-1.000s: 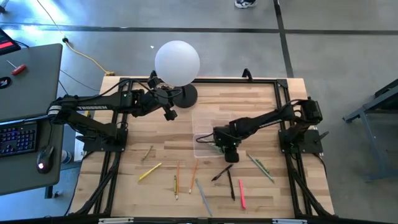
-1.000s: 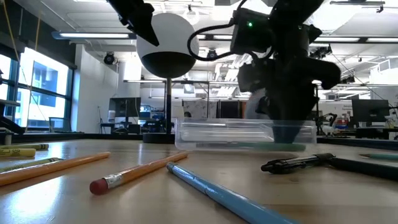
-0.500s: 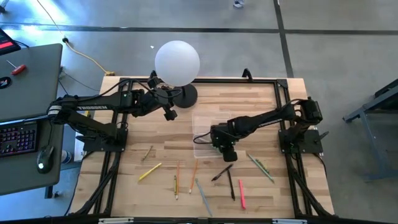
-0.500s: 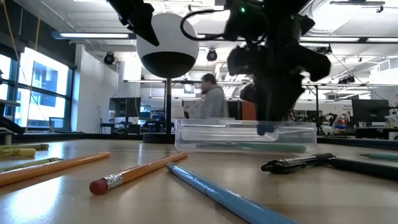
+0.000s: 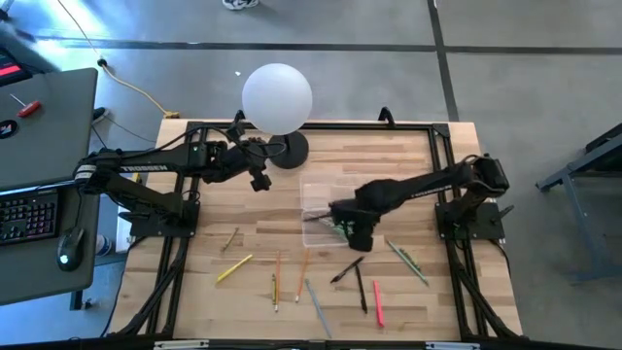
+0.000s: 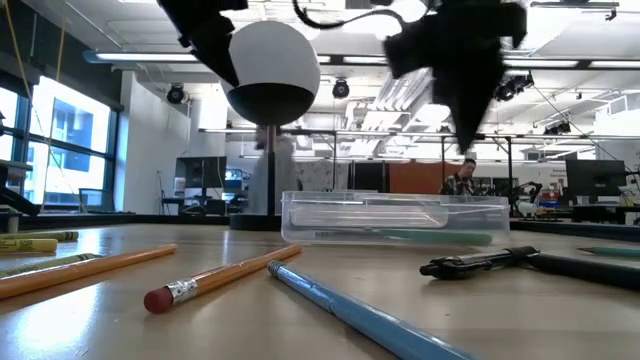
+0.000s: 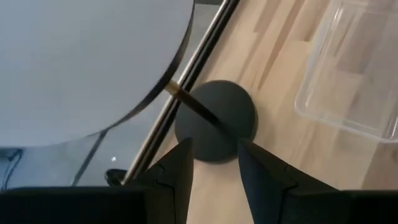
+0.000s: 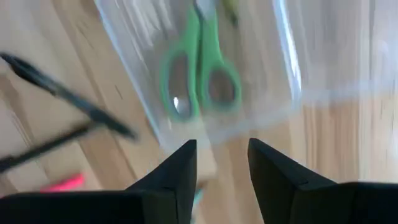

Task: Pick & place school supplies into a supply box
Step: Put the light blue pencil into the transparent supply box

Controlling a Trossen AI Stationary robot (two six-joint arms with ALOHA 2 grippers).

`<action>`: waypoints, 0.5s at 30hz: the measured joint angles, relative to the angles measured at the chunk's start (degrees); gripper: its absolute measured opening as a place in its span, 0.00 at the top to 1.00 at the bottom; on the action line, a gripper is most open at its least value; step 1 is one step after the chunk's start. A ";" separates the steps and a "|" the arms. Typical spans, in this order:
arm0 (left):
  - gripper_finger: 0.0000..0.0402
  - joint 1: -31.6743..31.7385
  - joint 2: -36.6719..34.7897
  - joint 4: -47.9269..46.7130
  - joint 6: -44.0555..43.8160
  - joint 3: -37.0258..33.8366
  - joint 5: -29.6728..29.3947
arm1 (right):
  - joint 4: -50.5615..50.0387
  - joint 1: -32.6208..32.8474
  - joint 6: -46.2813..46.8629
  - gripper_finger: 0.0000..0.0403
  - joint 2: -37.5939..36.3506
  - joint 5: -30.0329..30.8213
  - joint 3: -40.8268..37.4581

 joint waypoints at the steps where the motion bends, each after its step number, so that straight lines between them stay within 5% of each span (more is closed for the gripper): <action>1: 0.60 0.00 0.00 -0.22 -0.37 0.00 0.21 | -1.60 1.38 2.48 0.70 0.00 0.07 -0.43; 11: 0.60 0.00 -0.48 -1.05 1.26 0.00 1.37 | -0.61 16.69 21.75 0.70 -6.06 -1.80 -10.06; 15: 0.60 -0.06 -2.56 -3.95 -1.12 0.04 2.37 | 0.33 22.20 34.68 0.70 -13.17 2.87 -15.52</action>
